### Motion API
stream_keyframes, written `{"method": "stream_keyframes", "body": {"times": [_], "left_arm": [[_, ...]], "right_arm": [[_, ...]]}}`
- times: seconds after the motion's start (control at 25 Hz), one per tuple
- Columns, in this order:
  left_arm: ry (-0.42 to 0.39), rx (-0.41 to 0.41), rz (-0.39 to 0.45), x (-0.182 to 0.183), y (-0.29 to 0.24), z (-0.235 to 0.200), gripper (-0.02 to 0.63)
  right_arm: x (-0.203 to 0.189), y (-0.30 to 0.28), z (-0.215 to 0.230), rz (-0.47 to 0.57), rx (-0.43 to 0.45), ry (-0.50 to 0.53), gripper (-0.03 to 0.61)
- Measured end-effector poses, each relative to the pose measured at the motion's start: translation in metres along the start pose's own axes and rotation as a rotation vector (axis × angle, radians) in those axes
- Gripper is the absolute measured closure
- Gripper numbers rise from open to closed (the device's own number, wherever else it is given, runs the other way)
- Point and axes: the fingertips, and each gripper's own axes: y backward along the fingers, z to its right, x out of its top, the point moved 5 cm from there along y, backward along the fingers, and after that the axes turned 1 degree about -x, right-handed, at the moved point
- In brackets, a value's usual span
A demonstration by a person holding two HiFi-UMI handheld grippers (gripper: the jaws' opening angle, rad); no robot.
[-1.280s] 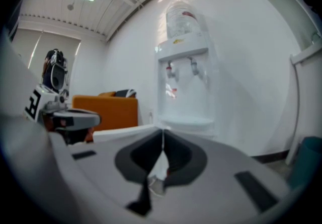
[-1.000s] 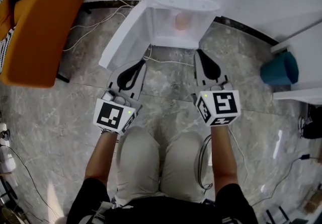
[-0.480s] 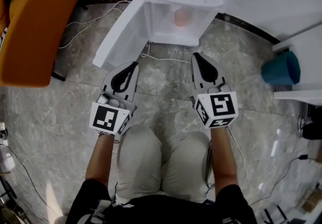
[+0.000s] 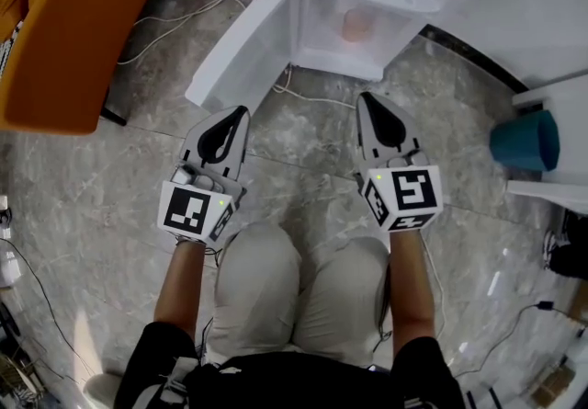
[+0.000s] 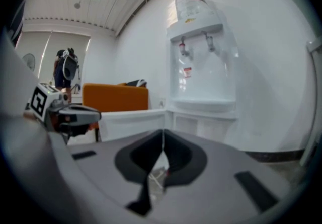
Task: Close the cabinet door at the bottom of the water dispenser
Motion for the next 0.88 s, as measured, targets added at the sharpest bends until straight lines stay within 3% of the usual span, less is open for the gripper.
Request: {"method": "stream_keyframes", "body": {"times": [0.28,0.36,0.88], "left_arm": [[0.047,0.116,0.010,-0.010,0.030,-0.026,0.606],[0.070,0.135,0.009,-0.013,0.035,-0.033,0.531],[0.035,0.239,0.005,-0.016,0.038,-0.063,0.427]], "right_arm": [[-0.004,-0.016,-0.017,-0.011,0.043,0.008,0.543],[-0.006,-0.018,-0.018,-0.017,0.049,0.010,0.543],[-0.011,-0.017,-0.025,-0.031,0.066,0.014,0.543]]}}
